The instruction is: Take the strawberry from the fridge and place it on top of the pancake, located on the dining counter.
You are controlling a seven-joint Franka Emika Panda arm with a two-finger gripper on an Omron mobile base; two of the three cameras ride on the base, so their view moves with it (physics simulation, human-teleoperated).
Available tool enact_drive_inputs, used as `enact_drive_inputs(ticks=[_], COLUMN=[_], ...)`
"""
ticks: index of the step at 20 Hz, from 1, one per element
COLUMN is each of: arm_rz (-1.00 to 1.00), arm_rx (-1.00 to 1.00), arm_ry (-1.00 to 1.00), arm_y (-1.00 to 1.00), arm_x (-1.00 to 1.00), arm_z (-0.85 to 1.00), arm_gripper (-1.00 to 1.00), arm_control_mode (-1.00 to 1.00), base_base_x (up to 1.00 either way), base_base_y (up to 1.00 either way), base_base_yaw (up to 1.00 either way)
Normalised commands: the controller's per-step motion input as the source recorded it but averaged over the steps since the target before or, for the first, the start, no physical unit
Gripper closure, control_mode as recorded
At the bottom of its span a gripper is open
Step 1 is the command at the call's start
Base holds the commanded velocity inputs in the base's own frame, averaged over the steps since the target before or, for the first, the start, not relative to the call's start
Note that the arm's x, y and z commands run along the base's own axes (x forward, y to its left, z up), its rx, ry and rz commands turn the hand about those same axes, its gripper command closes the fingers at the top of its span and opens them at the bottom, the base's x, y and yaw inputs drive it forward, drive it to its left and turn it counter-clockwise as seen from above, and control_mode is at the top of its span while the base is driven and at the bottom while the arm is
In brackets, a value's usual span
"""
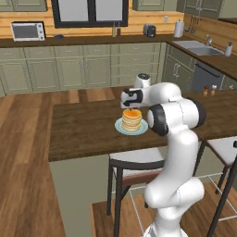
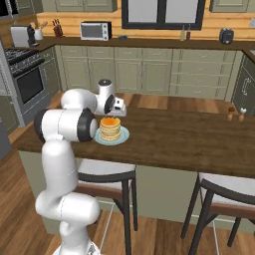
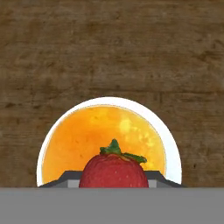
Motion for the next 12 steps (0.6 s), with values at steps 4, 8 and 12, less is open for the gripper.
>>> enact_drive_inputs(ticks=[4,8,12], arm_rz=[0.05,0.03,0.0], arm_rx=[-0.01,0.0,0.0], arm_ry=[0.0,0.01,0.0], arm_y=[0.05,0.0,0.0], arm_x=[0.39,0.08,-0.15], arm_z=[-0.34,-0.27,-0.09], arm_gripper=[1.0,1.0,1.0], arm_control_mode=[-1.0,-1.0,-1.0], base_base_x=[0.0,0.0,0.0], base_base_y=[0.0,0.0,0.0], base_base_yaw=[0.0,0.0,0.0])
